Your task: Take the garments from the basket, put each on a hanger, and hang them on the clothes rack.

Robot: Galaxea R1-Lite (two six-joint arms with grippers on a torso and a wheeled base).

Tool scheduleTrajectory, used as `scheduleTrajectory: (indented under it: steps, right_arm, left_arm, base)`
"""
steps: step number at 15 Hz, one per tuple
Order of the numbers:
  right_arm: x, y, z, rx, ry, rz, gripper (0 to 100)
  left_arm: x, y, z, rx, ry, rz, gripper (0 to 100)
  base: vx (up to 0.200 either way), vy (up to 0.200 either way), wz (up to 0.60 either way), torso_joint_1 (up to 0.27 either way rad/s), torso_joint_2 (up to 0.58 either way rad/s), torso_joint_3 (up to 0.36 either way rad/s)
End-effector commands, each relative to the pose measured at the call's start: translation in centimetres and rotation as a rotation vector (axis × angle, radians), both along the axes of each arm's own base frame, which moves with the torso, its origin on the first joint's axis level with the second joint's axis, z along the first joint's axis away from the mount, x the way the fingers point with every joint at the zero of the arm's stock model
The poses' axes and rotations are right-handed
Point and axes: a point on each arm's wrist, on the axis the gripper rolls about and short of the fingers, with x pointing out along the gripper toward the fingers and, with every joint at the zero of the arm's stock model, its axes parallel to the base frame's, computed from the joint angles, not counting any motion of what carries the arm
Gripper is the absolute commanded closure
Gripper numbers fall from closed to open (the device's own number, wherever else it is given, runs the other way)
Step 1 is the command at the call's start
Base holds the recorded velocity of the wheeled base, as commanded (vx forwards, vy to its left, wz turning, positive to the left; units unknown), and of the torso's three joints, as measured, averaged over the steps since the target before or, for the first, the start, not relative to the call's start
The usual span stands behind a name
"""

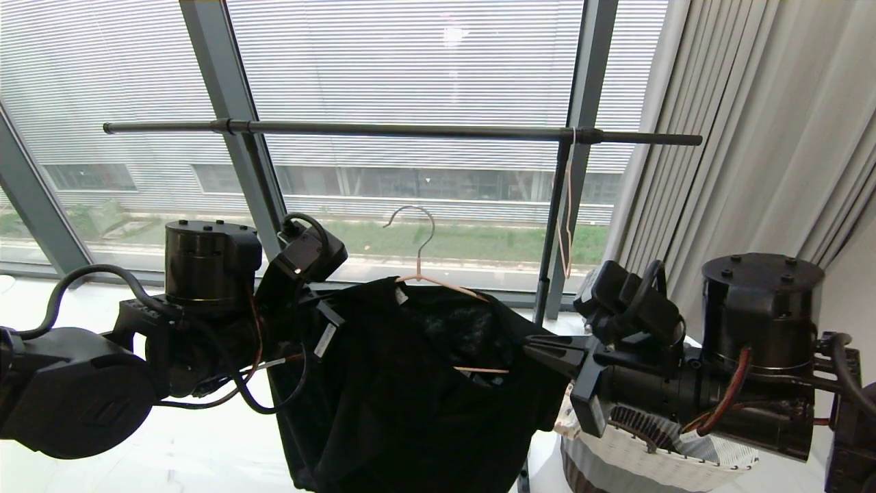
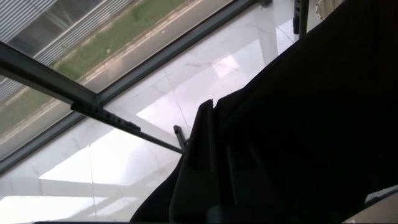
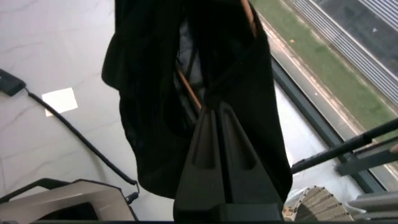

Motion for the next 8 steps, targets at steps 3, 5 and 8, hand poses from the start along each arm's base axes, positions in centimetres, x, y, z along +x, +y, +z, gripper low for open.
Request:
scheduleTrajectory:
  steps: [3, 5, 8]
  right_arm:
    - [0.3, 2.0, -2.2, -0.053, 0.008, 0.046, 100]
    - [0.7, 2.7, -3.0, -0.069, 0.017, 0.053, 100]
    - [1.0, 3.8, -4.2, -0.071, 0.018, 0.065, 100]
  left_arm:
    - [0.1, 0.1, 0.2, 0.003, -0.009, 0.013, 100]
    - [0.2, 0.0, 0.3, 0.001, -0.014, 0.011, 100]
    - [0.4, -0.1, 0.5, 0.000, -0.020, 0.013, 100]
  base:
    - [0.000, 0.000, 0.00, 0.000, 0.00, 0.000]
    - [0.000, 0.000, 0.00, 0.000, 0.00, 0.000]
    - [0.000, 0.000, 0.00, 0.000, 0.00, 0.000]
